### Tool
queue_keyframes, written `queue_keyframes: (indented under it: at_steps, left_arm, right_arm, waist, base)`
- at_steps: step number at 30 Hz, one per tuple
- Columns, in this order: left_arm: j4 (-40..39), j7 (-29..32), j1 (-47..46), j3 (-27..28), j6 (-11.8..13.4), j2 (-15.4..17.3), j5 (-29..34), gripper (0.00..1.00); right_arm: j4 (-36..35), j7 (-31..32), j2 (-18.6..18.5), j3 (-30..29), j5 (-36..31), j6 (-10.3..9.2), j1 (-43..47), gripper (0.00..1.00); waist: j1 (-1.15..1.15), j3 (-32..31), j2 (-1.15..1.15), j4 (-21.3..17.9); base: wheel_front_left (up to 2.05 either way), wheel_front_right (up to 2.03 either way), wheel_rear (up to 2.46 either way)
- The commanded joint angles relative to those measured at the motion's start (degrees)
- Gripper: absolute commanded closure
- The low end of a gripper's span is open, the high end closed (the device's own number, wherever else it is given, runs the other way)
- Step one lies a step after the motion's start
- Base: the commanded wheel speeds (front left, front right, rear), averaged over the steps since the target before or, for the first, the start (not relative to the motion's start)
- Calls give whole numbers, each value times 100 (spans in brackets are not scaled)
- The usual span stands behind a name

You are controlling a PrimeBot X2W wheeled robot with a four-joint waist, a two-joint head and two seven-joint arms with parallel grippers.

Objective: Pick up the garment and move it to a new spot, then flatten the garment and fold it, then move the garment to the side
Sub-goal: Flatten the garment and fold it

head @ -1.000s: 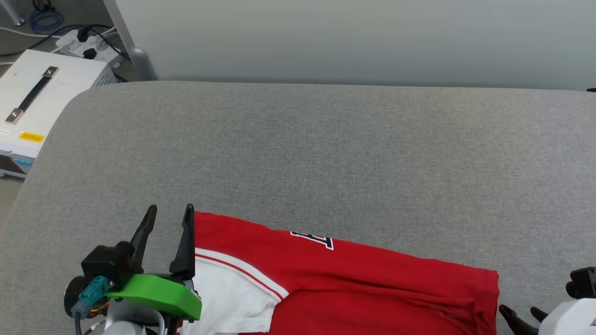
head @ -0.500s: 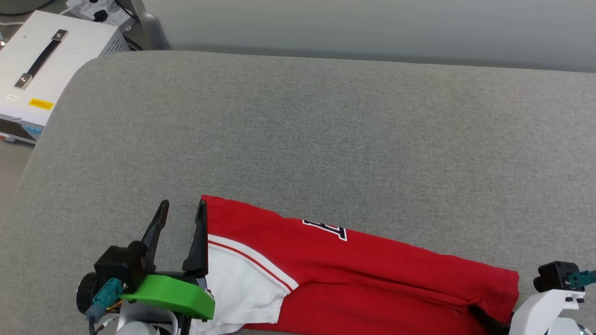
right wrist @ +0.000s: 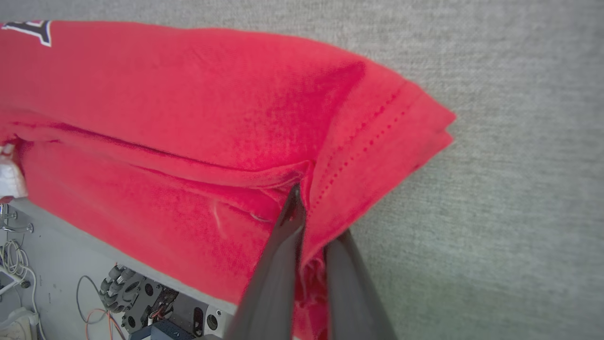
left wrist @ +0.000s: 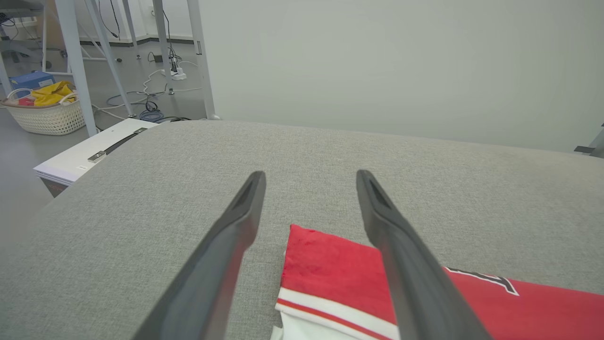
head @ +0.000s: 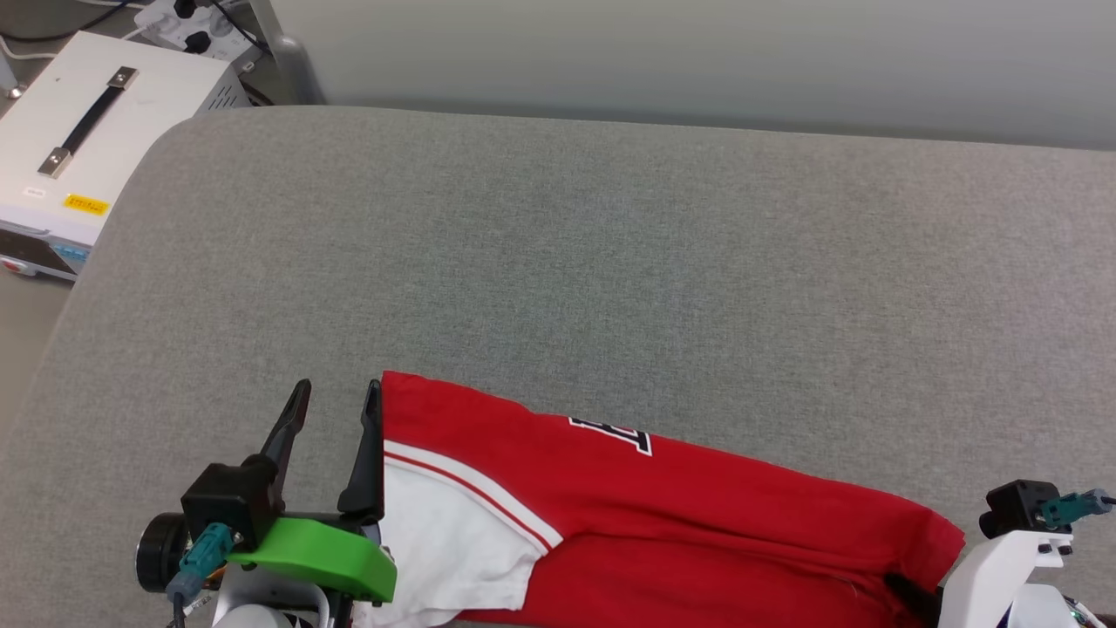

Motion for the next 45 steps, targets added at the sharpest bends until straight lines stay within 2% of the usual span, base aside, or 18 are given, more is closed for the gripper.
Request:
queue_keyframes:
  at_steps: [1,9,18,22,27,30,33,37,41,45]
  left_arm:
    - [3,-9,58,28,45,61,36,0]
    - [-76,120,244,37,250,159,92,0]
    - [-182,172,339,1,357,169,108,0]
    - [-212,175,342,-19,374,162,109,0]
    - [-215,214,316,-74,350,141,87,0]
    - [-224,225,292,-93,345,137,85,0]
    - [-229,227,266,-115,343,128,90,0]
    - [-248,236,224,-136,342,106,81,0]
    - [-245,254,65,-196,286,67,97,0]
    - [-218,249,-144,-269,220,-1,133,0]
  right_arm:
    - [5,-6,-19,3,-5,-2,-47,100]
    - [-155,209,-316,-592,-90,-2,-113,100]
    - [-183,669,-453,-1797,-227,-2,30,100]
    - [-259,1125,-28,-2132,450,-2,-90,100]
    - [-478,2049,753,-2375,1865,-2,-293,100]
    - [-553,2451,1040,-2441,2611,-2,-382,100]
    - [-516,2661,1136,-2270,3306,-2,-446,100]
    - [-259,2329,1147,-1532,4172,-2,-510,100]
    - [-103,1828,1148,-664,4594,-2,-692,100]
    - [103,1361,1149,174,4689,-2,-928,100]
  waist:
    - [0,-138,0,-51]
    - [0,-371,0,-221]
    - [0,-529,0,-410]
    - [0,-551,0,-464]
    - [0,-572,0,-442]
    - [0,-560,0,-399]
    - [0,-537,0,-338]
    - [0,-450,0,-238]
    - [0,-277,0,-57]
    - [0,-84,0,134]
  base:
    - [0,0,0]
    - [0,0,0]
    - [0,0,0]
    - [0,0,0]
    - [0,0,0]
    - [0,0,0]
    - [0,0,0]
    - [0,0,0]
    - [0,0,0]
    - [0,0,0]
